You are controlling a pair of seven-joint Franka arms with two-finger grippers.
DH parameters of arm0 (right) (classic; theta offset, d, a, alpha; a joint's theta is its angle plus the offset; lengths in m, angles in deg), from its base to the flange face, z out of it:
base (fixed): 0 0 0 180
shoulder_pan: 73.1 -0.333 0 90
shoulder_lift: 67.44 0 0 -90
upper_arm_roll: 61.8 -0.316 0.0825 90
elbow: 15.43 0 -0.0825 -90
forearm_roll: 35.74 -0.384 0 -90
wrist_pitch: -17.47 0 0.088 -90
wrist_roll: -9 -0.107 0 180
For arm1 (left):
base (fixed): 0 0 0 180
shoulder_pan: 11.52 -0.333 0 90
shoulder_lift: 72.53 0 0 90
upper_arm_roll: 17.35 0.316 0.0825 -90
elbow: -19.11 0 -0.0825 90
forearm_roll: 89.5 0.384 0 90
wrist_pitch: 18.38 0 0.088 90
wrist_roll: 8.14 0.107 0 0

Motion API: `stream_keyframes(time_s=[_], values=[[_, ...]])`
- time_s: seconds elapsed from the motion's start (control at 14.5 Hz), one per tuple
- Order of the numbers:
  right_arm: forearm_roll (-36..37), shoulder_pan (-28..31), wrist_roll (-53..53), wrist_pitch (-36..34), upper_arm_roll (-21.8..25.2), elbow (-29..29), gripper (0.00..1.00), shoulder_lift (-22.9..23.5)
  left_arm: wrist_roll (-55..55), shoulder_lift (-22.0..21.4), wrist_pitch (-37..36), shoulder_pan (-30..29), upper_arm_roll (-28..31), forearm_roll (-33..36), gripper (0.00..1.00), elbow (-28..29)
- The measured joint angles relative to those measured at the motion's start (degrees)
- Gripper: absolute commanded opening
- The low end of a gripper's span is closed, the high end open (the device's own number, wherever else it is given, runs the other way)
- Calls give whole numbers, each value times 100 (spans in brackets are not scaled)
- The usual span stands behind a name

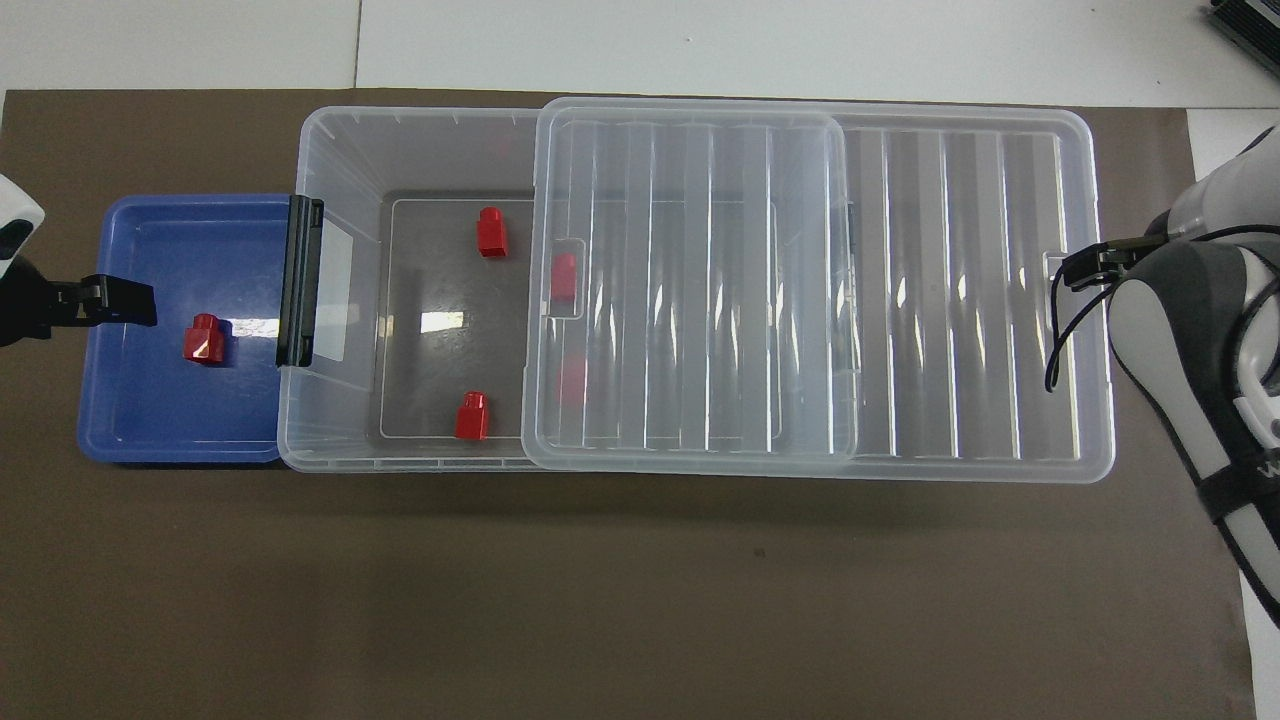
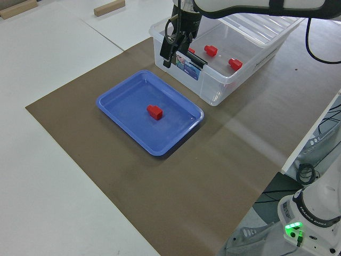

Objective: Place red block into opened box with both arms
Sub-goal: 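Release the lid with the right gripper while the left gripper reaches the block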

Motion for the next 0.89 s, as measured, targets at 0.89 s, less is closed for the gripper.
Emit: stream_keyframes(time_s=[0.89], values=[[-561,32,-10,-481,-126,-171,100,-701,2,1104,2654,-367,15,0,100,1275]])
